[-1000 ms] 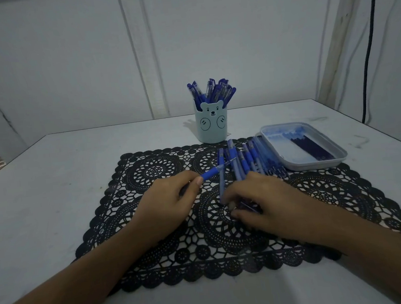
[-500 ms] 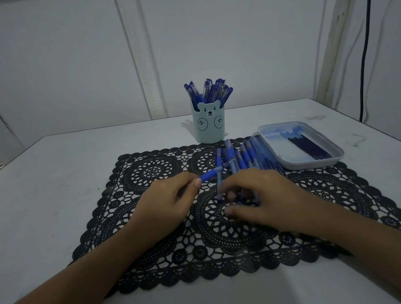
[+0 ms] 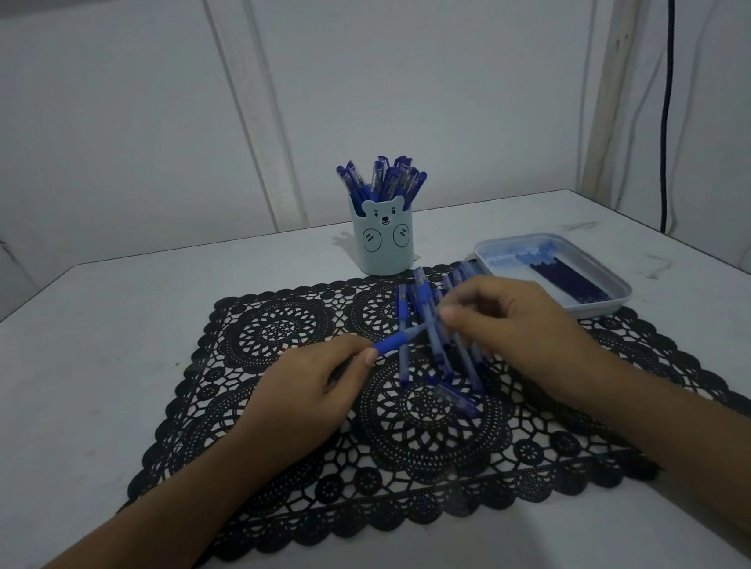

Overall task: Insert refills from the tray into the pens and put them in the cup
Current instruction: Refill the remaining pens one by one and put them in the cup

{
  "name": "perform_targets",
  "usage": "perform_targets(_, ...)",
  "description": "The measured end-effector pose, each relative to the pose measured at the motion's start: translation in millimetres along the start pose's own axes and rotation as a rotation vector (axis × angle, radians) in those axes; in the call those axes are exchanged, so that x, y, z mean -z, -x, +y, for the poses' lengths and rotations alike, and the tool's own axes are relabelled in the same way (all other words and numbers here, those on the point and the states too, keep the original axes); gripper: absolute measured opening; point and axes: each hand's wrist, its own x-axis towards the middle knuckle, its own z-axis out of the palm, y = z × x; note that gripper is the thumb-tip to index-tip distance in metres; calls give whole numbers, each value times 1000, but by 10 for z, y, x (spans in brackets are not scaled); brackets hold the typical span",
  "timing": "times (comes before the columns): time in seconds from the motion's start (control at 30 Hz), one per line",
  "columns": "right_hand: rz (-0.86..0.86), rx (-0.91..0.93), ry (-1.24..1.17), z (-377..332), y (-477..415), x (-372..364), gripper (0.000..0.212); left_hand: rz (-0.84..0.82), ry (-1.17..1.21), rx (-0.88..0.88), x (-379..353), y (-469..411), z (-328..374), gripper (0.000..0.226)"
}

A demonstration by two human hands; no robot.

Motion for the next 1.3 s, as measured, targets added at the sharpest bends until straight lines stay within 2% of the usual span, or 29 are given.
perform_targets(0.1,145,-101,-251,57,-86,181,15,31,9,48,-4,-7,-27,23)
perform_targets(0.2,452,-122,-383,129,-207,379,17,49,14,102,-18,-25,-40,13)
perform_targets(0.27,633,-30,-226,184,-240,460,16,61,12,136,-20,-36,-41,12)
perform_targets(0.33,686,125,97,222,-221,465,10,64,14,163,-16,-39,-42,13)
perform_targets(0.4,621,248,398,290,-201,415,8,59,19,172,-12,-36,-37,13)
perform_targets(0.5,460,300,707,434,-245,320,8,54,16,158,-8,-33,-19,12)
perform_targets(0.6,319,280,911,526,-269,263,8,54,19,145,-7,-31,-16,12)
perform_targets(0.7,255,277,1050,566,-234,232,9,55,21,134,-5,-23,-24,12)
perform_targets(0.8,275,296,1035,557,-226,235,14,52,18,126,-11,-25,-27,12)
perform_targets(0.9,366,318,909,511,-272,299,16,54,12,120,-11,-28,-31,12)
perform_targets(1.0,417,210,842,527,-370,471,14,54,13,121,-11,-28,-29,12)
perform_targets(1.13,287,-99,845,653,-460,695,15,52,17,123,-11,-30,-6,12)
perform_targets(1.3,74,-212,811,573,-540,740,20,49,16,122,-12,-34,4,12)
